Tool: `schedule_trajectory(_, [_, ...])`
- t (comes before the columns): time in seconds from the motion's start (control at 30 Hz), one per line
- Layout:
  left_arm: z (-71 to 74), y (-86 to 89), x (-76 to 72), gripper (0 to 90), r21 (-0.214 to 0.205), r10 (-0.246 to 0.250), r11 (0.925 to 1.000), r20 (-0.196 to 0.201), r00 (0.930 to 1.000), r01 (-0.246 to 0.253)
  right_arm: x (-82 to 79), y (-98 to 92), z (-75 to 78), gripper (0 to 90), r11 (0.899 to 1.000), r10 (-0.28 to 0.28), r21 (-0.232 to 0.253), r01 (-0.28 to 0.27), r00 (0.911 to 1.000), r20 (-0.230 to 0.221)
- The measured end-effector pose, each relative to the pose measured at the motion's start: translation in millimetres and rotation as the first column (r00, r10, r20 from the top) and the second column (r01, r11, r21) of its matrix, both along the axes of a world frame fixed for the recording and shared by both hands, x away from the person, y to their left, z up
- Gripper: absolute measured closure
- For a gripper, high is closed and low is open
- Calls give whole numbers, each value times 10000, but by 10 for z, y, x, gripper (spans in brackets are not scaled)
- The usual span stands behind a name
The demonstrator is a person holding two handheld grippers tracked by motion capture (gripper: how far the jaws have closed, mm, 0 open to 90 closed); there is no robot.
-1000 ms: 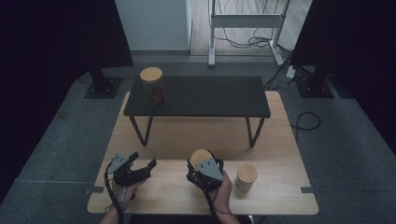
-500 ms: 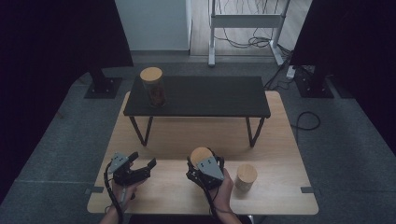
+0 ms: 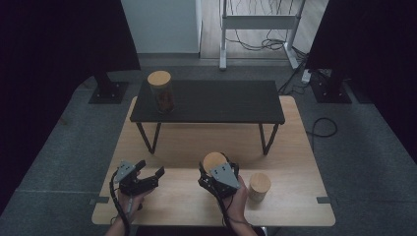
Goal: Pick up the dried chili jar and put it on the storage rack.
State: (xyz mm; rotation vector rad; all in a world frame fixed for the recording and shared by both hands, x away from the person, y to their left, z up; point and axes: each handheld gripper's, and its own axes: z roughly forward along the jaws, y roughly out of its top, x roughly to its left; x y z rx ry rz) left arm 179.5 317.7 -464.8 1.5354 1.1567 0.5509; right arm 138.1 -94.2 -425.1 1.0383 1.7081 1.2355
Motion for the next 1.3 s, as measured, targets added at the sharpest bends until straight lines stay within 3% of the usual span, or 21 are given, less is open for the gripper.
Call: schedule_trajectory(1.3, [-7,11,10,106,-2,82,10000,-45,10000,-82,7,-76,315,246,9998,-189,102,181,9959,886])
